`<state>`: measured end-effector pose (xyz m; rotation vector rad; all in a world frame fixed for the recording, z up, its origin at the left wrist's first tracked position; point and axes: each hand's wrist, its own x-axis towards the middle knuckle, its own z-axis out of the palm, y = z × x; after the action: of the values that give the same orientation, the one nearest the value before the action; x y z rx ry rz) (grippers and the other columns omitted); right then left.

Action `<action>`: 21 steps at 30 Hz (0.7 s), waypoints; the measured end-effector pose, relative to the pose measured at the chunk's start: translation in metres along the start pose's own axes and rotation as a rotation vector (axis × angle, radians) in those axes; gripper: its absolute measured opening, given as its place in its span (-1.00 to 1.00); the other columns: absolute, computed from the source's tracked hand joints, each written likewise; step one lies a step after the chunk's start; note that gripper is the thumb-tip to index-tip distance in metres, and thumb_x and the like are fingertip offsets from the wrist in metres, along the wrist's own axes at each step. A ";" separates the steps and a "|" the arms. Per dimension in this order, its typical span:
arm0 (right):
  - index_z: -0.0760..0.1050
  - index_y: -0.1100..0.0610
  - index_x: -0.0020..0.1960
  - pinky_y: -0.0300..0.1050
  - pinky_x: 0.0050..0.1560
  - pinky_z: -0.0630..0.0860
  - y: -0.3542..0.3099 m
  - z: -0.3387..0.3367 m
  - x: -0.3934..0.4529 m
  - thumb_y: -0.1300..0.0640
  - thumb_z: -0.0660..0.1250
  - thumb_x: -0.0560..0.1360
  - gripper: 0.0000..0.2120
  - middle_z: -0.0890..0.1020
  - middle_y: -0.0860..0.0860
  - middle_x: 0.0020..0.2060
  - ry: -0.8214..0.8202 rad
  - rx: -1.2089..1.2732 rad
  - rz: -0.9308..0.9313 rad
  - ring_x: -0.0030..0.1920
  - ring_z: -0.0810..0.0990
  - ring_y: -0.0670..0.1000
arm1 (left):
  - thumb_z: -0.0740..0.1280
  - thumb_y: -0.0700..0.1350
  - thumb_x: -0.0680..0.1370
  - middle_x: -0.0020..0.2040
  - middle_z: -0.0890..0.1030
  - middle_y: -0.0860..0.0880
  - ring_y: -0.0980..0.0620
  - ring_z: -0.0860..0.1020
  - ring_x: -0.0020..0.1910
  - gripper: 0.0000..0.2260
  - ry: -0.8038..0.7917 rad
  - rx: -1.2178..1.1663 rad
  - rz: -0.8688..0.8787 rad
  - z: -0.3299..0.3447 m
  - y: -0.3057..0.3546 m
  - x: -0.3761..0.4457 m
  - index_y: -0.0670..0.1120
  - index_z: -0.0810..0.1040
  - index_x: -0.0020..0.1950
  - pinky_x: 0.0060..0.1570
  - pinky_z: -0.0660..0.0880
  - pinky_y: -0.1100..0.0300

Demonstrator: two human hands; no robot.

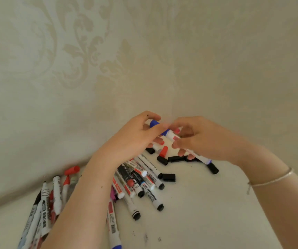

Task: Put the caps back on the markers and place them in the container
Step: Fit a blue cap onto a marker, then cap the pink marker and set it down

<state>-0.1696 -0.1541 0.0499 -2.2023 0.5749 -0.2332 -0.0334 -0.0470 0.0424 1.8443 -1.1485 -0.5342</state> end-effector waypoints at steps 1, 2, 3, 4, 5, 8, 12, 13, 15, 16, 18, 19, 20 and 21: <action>0.48 0.08 0.12 0.01 -0.16 0.64 0.008 -0.003 -0.004 0.25 0.27 0.51 -0.80 0.64 0.11 -0.10 0.008 -0.062 0.073 -0.24 0.67 0.04 | 0.24 0.10 0.58 0.01 0.67 0.07 0.13 0.63 -0.03 -0.65 -0.008 0.127 0.001 0.005 -0.002 0.001 0.03 0.39 0.33 0.08 0.53 0.16; 0.45 0.09 0.11 0.01 -0.20 0.64 0.018 -0.006 -0.008 0.23 0.25 0.52 -0.82 0.61 0.11 -0.10 0.025 -0.148 0.153 -0.25 0.66 0.08 | 0.22 0.13 0.59 0.07 0.64 0.10 0.15 0.59 0.02 -0.63 -0.006 0.222 0.008 0.011 -0.003 0.002 0.06 0.36 0.36 0.06 0.46 0.21; 0.42 0.10 0.08 -0.03 -0.24 0.60 0.027 -0.009 -0.012 0.21 0.22 0.52 -0.85 0.58 0.10 -0.09 0.044 -0.240 0.234 -0.26 0.62 0.09 | 0.21 0.13 0.59 0.13 0.60 0.11 0.16 0.55 0.05 -0.64 -0.009 0.273 0.017 0.017 -0.002 0.002 0.08 0.35 0.36 0.01 0.41 0.26; 0.38 0.12 0.07 -0.09 -0.28 0.53 0.037 -0.011 -0.017 0.19 0.20 0.54 -0.89 0.55 0.10 -0.08 0.063 -0.318 0.301 -0.25 0.57 0.09 | 0.22 0.12 0.59 0.16 0.57 0.11 0.17 0.53 0.07 -0.67 -0.021 0.285 0.030 0.024 -0.001 0.001 0.10 0.37 0.33 -0.03 0.40 0.30; 0.35 0.13 0.06 -0.15 -0.31 0.44 0.046 -0.012 -0.023 0.17 0.18 0.55 -0.90 0.52 0.10 -0.07 0.078 -0.373 0.356 -0.21 0.52 0.09 | 0.23 0.11 0.59 0.18 0.56 0.12 0.18 0.53 0.06 -0.72 -0.040 0.279 0.046 0.032 0.000 0.001 0.11 0.40 0.29 -0.07 0.40 0.34; 0.36 0.14 0.12 -0.24 -0.38 0.28 0.067 -0.014 -0.039 0.12 0.15 0.57 -0.84 0.46 0.07 -0.09 0.085 -0.460 0.497 -0.13 0.46 0.07 | 0.25 0.07 0.59 0.16 0.56 0.13 0.20 0.53 0.03 -0.73 -0.093 0.283 0.092 0.060 0.003 -0.001 0.10 0.44 0.29 -0.05 0.42 0.33; 0.41 0.14 0.19 -0.16 -0.18 0.38 0.095 -0.015 -0.051 0.15 0.15 0.53 -0.75 0.46 0.04 -0.10 0.089 -0.534 0.592 -0.10 0.48 0.07 | 0.24 0.01 0.61 0.16 0.56 0.10 0.16 0.54 0.09 -0.76 -0.135 0.263 0.115 0.093 0.007 -0.006 0.07 0.47 0.27 0.05 0.45 0.28; 0.41 0.14 0.17 -0.15 -0.16 0.38 0.099 -0.014 -0.053 0.14 0.14 0.54 -0.76 0.46 0.04 -0.10 0.094 -0.550 0.591 -0.10 0.48 0.07 | 0.24 -0.01 0.61 0.17 0.57 0.08 0.14 0.54 0.10 -0.76 -0.146 0.259 0.114 0.099 0.006 -0.007 0.05 0.47 0.27 0.06 0.46 0.28; 0.40 0.13 0.13 -0.14 -0.14 0.38 0.103 -0.014 -0.055 0.14 0.12 0.54 -0.80 0.48 0.06 -0.09 0.102 -0.584 0.581 -0.09 0.48 0.08 | 0.24 -0.04 0.62 0.21 0.56 0.06 0.12 0.53 0.15 -0.74 -0.158 0.278 0.107 0.108 0.004 -0.008 0.02 0.46 0.31 0.10 0.43 0.29; 0.39 0.12 0.13 -0.13 -0.13 0.39 0.104 -0.013 -0.055 0.14 0.11 0.55 -0.81 0.50 0.08 -0.05 0.113 -0.609 0.573 -0.07 0.49 0.09 | 0.24 -0.05 0.62 0.23 0.55 0.05 0.11 0.52 0.16 -0.73 -0.161 0.283 0.099 0.111 0.002 -0.008 0.02 0.45 0.33 0.11 0.41 0.30; 0.38 0.13 0.20 -0.10 -0.05 0.43 0.103 -0.010 -0.057 0.16 0.11 0.57 -0.77 0.52 0.09 0.10 0.162 -0.717 0.555 0.05 0.53 0.12 | 0.23 -0.06 0.63 0.25 0.55 0.05 0.14 0.50 0.13 -0.72 -0.162 0.289 0.086 0.116 -0.003 -0.008 0.02 0.45 0.34 0.08 0.37 0.34; 0.36 0.15 0.25 -0.07 0.01 0.46 0.104 -0.007 -0.058 0.17 0.12 0.57 -0.74 0.51 0.10 0.15 0.197 -0.797 0.538 0.13 0.52 0.13 | 0.22 -0.07 0.63 0.24 0.55 0.05 0.15 0.50 0.10 -0.72 -0.164 0.297 0.083 0.118 -0.005 -0.009 0.01 0.46 0.34 0.05 0.37 0.35; 0.33 0.16 0.28 -0.06 0.04 0.47 0.105 -0.004 -0.058 0.19 0.13 0.56 -0.71 0.49 0.11 0.18 0.225 -0.879 0.517 0.18 0.50 0.14 | 0.22 -0.07 0.63 0.24 0.55 0.04 0.15 0.50 0.07 -0.73 -0.168 0.303 0.079 0.120 -0.007 -0.010 0.01 0.46 0.33 0.03 0.38 0.35; 0.31 0.16 0.30 -0.06 0.06 0.48 0.105 -0.001 -0.057 0.20 0.14 0.55 -0.68 0.47 0.12 0.20 0.240 -0.947 0.494 0.21 0.48 0.15 | 0.22 -0.08 0.63 0.24 0.55 0.04 0.14 0.50 0.07 -0.73 -0.173 0.307 0.072 0.121 -0.010 -0.011 0.02 0.47 0.32 0.03 0.40 0.34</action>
<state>-0.2537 -0.1858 -0.0286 -2.8155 1.5850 0.0682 -0.1217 -0.0899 -0.0306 2.0360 -1.4751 -0.5059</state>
